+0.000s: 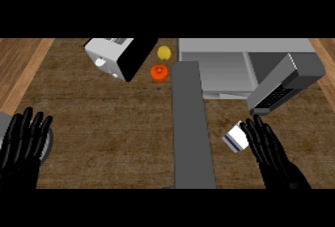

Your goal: Pick up the milk, place it into the microwave and close the microwave

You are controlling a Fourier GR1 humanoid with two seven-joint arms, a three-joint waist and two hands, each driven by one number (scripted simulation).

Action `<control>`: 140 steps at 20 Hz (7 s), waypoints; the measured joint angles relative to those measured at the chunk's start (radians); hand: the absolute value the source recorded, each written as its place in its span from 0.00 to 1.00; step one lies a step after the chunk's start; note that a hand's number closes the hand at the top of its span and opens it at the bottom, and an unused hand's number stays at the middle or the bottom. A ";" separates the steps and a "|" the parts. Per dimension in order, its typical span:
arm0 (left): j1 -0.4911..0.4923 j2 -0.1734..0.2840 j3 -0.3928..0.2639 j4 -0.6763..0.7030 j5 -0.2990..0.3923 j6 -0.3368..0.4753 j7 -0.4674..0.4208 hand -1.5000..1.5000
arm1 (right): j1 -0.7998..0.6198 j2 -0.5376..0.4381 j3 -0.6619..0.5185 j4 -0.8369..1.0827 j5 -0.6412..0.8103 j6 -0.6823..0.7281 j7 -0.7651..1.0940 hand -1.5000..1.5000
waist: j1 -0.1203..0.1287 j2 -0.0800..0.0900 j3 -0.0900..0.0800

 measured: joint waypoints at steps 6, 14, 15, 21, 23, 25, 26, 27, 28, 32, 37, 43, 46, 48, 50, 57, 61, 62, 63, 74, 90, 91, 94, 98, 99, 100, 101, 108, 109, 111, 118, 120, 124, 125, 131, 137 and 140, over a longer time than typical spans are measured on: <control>0.101 -0.013 -0.005 -0.047 -0.006 -0.031 -0.045 0.00 | -0.029 0.016 -0.051 0.102 0.073 -0.068 -0.087 0.00 | 0.003 0.000 0.000; 0.155 -0.014 0.008 -0.068 0.000 -0.075 -0.063 0.00 | -0.099 0.010 -0.130 0.292 0.090 -0.094 -0.191 0.00 | 0.003 0.001 0.000; 0.169 -0.018 0.007 -0.078 0.000 -0.079 -0.066 0.00 | -0.105 0.004 -0.146 0.324 0.083 -0.089 -0.212 0.00 | 0.003 0.001 0.000; 0.173 -0.035 -0.001 -0.093 -0.021 -0.082 -0.063 0.00 | -0.153 -0.015 -0.216 0.457 0.089 -0.102 -0.291 0.00 | 0.002 0.001 0.000; 0.197 -0.033 0.016 -0.083 -0.008 -0.104 -0.095 0.00 | -0.159 -0.023 -0.231 0.482 0.102 -0.114 -0.309 0.00 | 0.003 0.001 0.000; 0.207 -0.041 0.001 -0.102 -0.012 -0.100 -0.083 0.00 | -0.181 -0.034 -0.260 0.550 0.104 -0.117 -0.345 0.00 | 0.004 0.001 0.000; 0.187 -0.033 0.011 -0.103 0.000 -0.098 -0.060 0.00 | -0.194 -0.035 -0.269 0.586 0.108 -0.121 -0.366 0.00 | 0.003 0.001 0.000; 0.200 -0.037 -0.003 -0.108 -0.013 -0.096 -0.068 0.00 | -0.220 -0.046 -0.287 0.622 0.100 -0.114 -0.373 0.00 | 0.004 0.001 0.001; 0.193 -0.036 0.000 -0.103 -0.011 -0.099 -0.065 0.00 | -0.238 -0.055 -0.300 0.659 0.098 -0.108 -0.388 0.00 | 0.004 0.001 0.000; 0.221 -0.044 -0.006 -0.116 -0.017 -0.108 -0.080 0.00 | -0.283 -0.088 -0.333 0.792 0.102 -0.085 -0.452 0.00 | 0.005 0.001 0.000; 0.222 -0.050 -0.027 -0.112 -0.033 -0.091 -0.093 0.00 | -0.330 -0.119 -0.359 0.944 0.110 -0.056 -0.525 0.00 | 0.005 0.002 0.000; 0.252 -0.048 -0.011 -0.115 -0.015 -0.112 -0.104 0.00 | -0.432 -0.140 -0.384 1.171 0.143 -0.063 -0.625 0.00 | 0.008 0.002 0.001; 0.267 -0.051 -0.021 -0.097 -0.023 -0.111 -0.134 0.00 | -0.448 -0.153 -0.396 1.245 0.154 -0.073 -0.673 0.00 | 0.008 0.002 0.001; 0.271 -0.048 -0.010 -0.088 -0.018 -0.125 -0.148 0.00 | -0.483 -0.160 -0.408 1.323 0.161 -0.079 -0.708 0.00 | 0.009 0.002 0.001; 0.243 -0.040 0.011 -0.079 -0.003 -0.126 -0.133 0.00 | -0.530 -0.165 -0.419 1.402 0.167 -0.085 -0.732 0.00 | 0.009 0.003 0.001; 0.247 -0.044 0.014 -0.092 -0.010 -0.132 -0.124 0.00 | -0.623 -0.192 -0.428 1.624 0.189 -0.049 -0.803 0.00 | 0.013 0.004 0.001; 0.236 -0.038 0.024 -0.080 0.003 -0.138 -0.121 0.00 | -0.664 -0.196 -0.429 1.709 0.195 -0.031 -0.814 0.00 | 0.015 0.005 0.002; 0.222 -0.038 0.027 -0.069 0.001 -0.137 -0.122 0.00 | -0.669 -0.197 -0.430 1.730 0.197 -0.029 -0.819 0.00 | 0.015 0.006 0.002; 0.220 -0.042 0.023 -0.067 -0.001 -0.134 -0.122 0.00 | -0.678 -0.195 -0.430 1.747 0.198 -0.029 -0.820 0.00 | 0.016 0.006 0.002; 0.218 -0.027 0.065 -0.024 0.024 -0.169 -0.156 0.00 | -0.702 -0.176 -0.470 1.798 0.161 -0.021 -0.845 1.00 | 0.019 0.009 0.003; 0.227 -0.033 0.074 -0.039 0.025 -0.169 -0.145 0.00 | -0.680 -0.119 -0.436 1.705 0.092 0.137 -0.783 1.00 | 0.010 0.003 0.002; 0.236 -0.036 0.071 -0.044 0.022 -0.171 -0.148 0.00 | -0.678 -0.120 -0.437 1.699 0.084 0.142 -0.779 1.00 | 0.011 0.003 0.002; 0.245 -0.042 0.070 -0.041 0.021 -0.171 -0.160 0.00 | -0.687 -0.115 -0.461 1.667 0.042 0.139 -0.763 1.00 | 0.008 0.002 0.001; 0.255 -0.045 0.078 -0.065 0.024 -0.168 -0.142 0.00 | -0.625 -0.113 -0.465 1.565 0.003 0.131 -0.745 1.00 | -0.001 -0.001 0.000; 0.248 -0.046 0.084 -0.061 0.026 -0.166 -0.139 0.00 | -0.616 -0.105 -0.459 1.529 -0.003 0.127 -0.733 1.00 | -0.003 -0.001 0.000; 0.250 -0.035 0.101 -0.062 0.044 -0.178 -0.137 0.00 | -0.600 -0.098 -0.452 1.493 -0.007 0.122 -0.722 1.00 | -0.003 -0.002 0.000; 0.262 -0.039 0.097 -0.066 0.041 -0.179 -0.143 0.00 | -0.574 -0.089 -0.441 1.450 -0.012 0.121 -0.712 1.00 | -0.004 -0.002 0.000; 0.299 -0.033 0.130 -0.035 0.059 -0.214 -0.196 0.00 | -0.373 -0.019 -0.334 1.016 -0.045 0.093 -0.517 1.00 | -0.015 -0.006 -0.002; 0.296 -0.031 0.132 -0.040 0.068 -0.218 -0.186 0.00 | -0.344 -0.009 -0.320 0.949 -0.053 0.088 -0.477 1.00 | -0.014 -0.006 -0.002; 0.294 -0.029 0.136 -0.042 0.080 -0.226 -0.179 0.00 | -0.274 0.007 -0.255 0.827 -0.076 0.044 -0.424 1.00 | -0.013 -0.005 -0.002; 0.285 -0.028 0.172 -0.016 0.098 -0.255 -0.188 0.00 | -0.143 0.029 -0.080 0.500 -0.126 -0.144 -0.216 1.00 | -0.005 -0.002 -0.001; 0.281 -0.014 0.200 -0.003 0.120 -0.274 -0.188 0.00 | -0.156 0.029 -0.058 0.462 -0.127 -0.192 -0.179 1.00 | -0.003 -0.001 -0.001; 0.279 -0.027 0.214 0.010 0.113 -0.287 -0.201 0.00 | -0.224 0.013 -0.009 0.457 -0.122 -0.295 -0.144 1.00 | -0.001 0.000 0.001; 0.277 -0.016 0.229 0.002 0.132 -0.290 -0.187 0.00 | -0.238 0.001 0.009 0.453 -0.120 -0.324 -0.136 1.00 | -0.003 0.000 0.003; 0.281 -0.001 0.272 0.021 0.150 -0.316 -0.185 0.00 | -0.372 -0.038 -0.017 0.549 -0.080 -0.419 -0.113 1.00 | -0.004 -0.001 0.006; 0.239 0.014 0.293 0.071 0.144 -0.331 -0.194 0.00 | -0.525 -0.030 -0.076 0.767 -0.056 -0.517 -0.124 1.00 | 0.002 0.003 0.006; 0.234 0.017 0.297 0.066 0.149 -0.335 -0.173 0.00 | -0.617 -0.015 -0.127 0.898 -0.074 -0.532 -0.148 1.00 | 0.007 0.004 0.005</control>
